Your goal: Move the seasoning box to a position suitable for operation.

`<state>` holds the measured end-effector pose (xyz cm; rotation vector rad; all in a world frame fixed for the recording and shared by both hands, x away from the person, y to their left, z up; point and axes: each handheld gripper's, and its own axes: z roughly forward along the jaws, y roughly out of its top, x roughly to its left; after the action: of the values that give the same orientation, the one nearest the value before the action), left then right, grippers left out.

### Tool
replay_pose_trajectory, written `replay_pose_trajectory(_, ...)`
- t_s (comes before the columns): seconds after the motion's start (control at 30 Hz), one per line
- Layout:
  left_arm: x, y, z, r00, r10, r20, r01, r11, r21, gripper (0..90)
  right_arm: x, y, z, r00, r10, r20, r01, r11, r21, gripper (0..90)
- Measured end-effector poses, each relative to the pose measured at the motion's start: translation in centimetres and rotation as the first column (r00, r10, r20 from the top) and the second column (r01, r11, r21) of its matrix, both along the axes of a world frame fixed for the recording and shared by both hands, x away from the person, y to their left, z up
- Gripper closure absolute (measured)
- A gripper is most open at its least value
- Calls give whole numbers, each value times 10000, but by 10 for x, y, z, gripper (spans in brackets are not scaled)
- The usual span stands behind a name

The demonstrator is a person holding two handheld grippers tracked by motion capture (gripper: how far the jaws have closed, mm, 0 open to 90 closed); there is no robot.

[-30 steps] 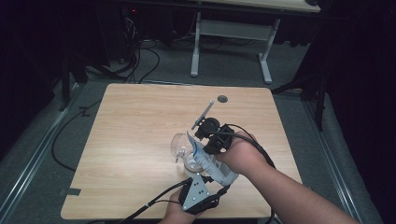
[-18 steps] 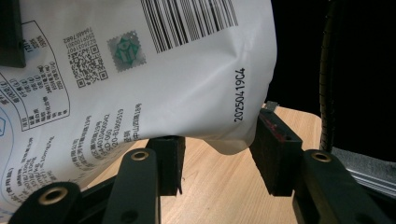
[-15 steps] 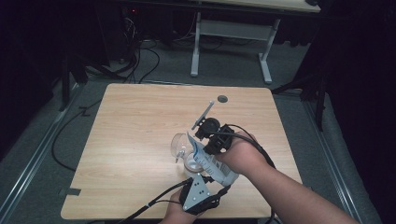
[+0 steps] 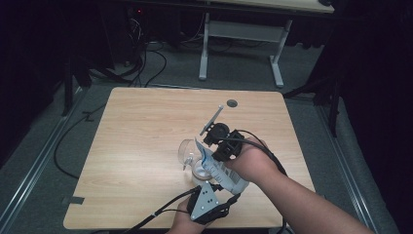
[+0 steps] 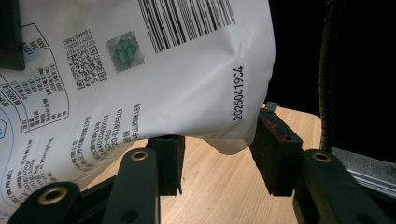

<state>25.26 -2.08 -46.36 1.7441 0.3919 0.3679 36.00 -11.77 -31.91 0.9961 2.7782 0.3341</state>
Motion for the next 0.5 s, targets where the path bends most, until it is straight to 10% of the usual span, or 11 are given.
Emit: replay_pose_trajectory(0.5, 0, 0, 1, 10000, -20, 25, 20, 10000, -59, 566, 0, 1, 2, 10000, 5, 37, -5, 10000, -84, 898)
